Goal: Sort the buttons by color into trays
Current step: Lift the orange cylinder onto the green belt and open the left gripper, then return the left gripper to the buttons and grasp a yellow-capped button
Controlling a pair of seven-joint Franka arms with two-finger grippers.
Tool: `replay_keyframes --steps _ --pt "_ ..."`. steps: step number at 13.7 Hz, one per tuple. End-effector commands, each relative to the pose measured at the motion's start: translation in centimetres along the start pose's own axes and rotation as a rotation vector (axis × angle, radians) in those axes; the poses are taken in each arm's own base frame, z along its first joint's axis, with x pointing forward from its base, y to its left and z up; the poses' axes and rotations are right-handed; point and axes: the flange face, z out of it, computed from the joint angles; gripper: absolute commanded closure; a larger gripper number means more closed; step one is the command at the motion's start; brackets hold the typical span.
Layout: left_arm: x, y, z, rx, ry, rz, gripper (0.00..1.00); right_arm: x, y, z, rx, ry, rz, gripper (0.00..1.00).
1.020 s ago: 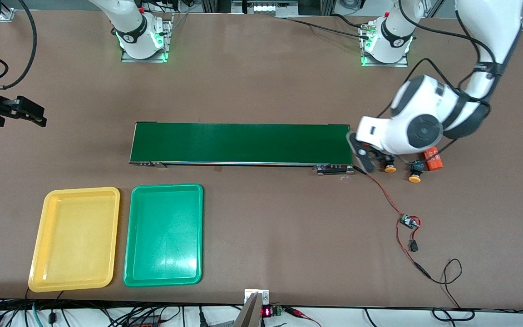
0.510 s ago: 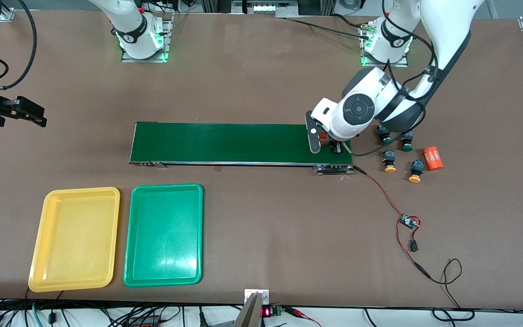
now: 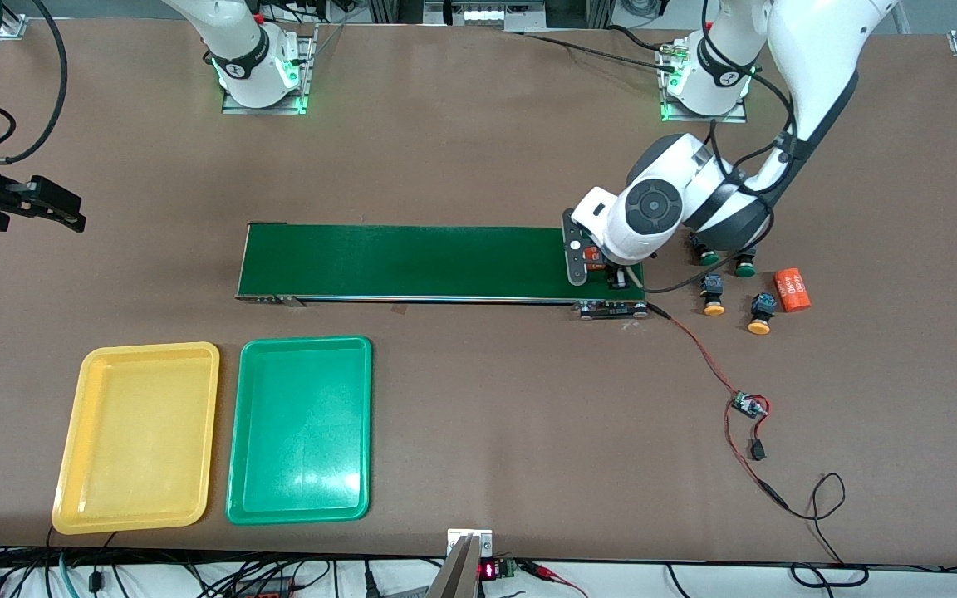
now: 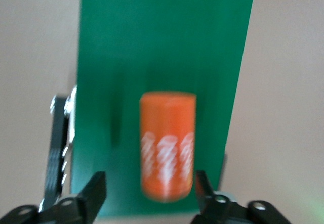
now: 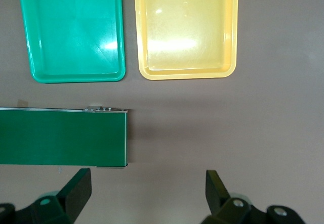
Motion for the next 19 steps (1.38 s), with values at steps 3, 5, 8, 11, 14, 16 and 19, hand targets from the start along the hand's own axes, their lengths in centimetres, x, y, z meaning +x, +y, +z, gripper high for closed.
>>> replay_keyframes --steps 3,5,8,11,14,16,19 --pt "-7.1 -3.6 -10.4 -0.021 -0.107 -0.319 0.00 -0.6 0.1 -0.1 0.009 -0.007 0.014 0.00" --pt "-10.9 -5.3 -11.0 -0.032 -0.115 -0.560 0.00 -0.7 0.5 -0.1 0.009 -0.007 0.020 0.00" --pt "-14.2 -7.1 -10.2 -0.037 -0.115 -0.925 0.00 -0.7 0.3 -0.1 0.009 -0.009 0.017 0.00" --pt "-14.8 -7.8 -8.3 -0.043 -0.148 -1.228 0.00 -0.7 0.3 0.0 0.009 -0.010 0.017 0.00" --pt "-18.0 -10.4 -6.1 -0.067 -0.170 -1.324 0.00 -0.7 0.3 0.0 0.009 -0.010 0.017 0.00" --pt "-19.1 -12.0 -6.8 -0.102 -0.150 -1.361 0.00 -0.9 0.3 -0.1 0.010 -0.021 0.017 0.00" --pt "-19.8 -12.9 -3.8 -0.151 -0.172 -1.366 0.02 -0.9 0.3 -0.1 0.010 -0.022 0.017 0.00"
